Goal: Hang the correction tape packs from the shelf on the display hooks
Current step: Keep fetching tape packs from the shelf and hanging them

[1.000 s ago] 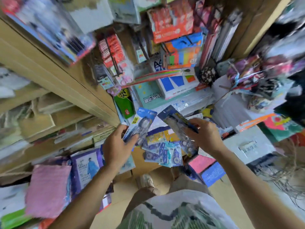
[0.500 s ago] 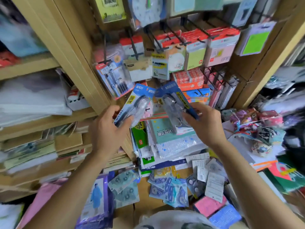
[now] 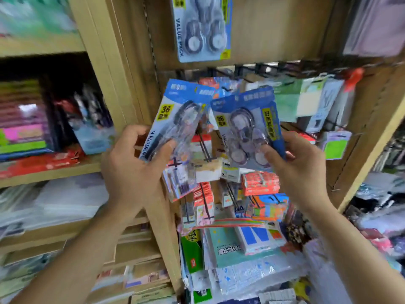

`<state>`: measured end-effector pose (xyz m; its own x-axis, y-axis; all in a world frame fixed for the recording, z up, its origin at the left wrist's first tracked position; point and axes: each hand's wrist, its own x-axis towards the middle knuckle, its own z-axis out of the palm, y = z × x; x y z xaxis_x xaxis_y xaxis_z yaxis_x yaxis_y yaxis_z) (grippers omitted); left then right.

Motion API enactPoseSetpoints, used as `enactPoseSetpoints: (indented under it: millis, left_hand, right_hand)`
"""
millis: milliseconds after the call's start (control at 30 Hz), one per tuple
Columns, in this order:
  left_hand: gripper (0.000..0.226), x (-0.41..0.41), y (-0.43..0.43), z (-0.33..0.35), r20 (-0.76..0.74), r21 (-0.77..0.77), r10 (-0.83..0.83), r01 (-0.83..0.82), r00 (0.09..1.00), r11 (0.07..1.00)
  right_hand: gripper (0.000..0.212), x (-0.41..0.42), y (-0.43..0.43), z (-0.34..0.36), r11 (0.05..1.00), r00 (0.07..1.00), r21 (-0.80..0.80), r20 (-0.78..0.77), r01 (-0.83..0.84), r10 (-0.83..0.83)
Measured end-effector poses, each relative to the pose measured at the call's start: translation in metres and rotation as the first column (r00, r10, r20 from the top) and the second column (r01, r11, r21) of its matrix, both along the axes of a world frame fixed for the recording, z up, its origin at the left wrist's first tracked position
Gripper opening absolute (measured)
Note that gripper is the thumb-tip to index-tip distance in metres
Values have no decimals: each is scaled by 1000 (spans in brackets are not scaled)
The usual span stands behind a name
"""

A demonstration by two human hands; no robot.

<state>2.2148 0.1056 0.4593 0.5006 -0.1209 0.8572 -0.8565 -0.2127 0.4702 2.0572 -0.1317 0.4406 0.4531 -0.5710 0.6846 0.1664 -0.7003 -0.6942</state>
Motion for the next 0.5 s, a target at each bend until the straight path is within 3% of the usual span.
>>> enactPoseSetpoints:
  millis: [200, 333, 500]
  left_hand:
    - [32, 33, -11, 63, 87, -121, 60, -49, 994, 991]
    - [35, 47, -18, 96, 135, -168, 17, 6, 991, 986]
    - [33, 52, -21, 129, 204, -234, -38, 86, 978, 968]
  right_hand:
    - [11, 33, -15, 37, 986, 989, 90, 64, -139, 133]
    - [13, 42, -24, 64, 953, 966, 192, 153, -234, 207]
    - [13, 47, -34, 98, 942, 944, 177, 221, -285, 244]
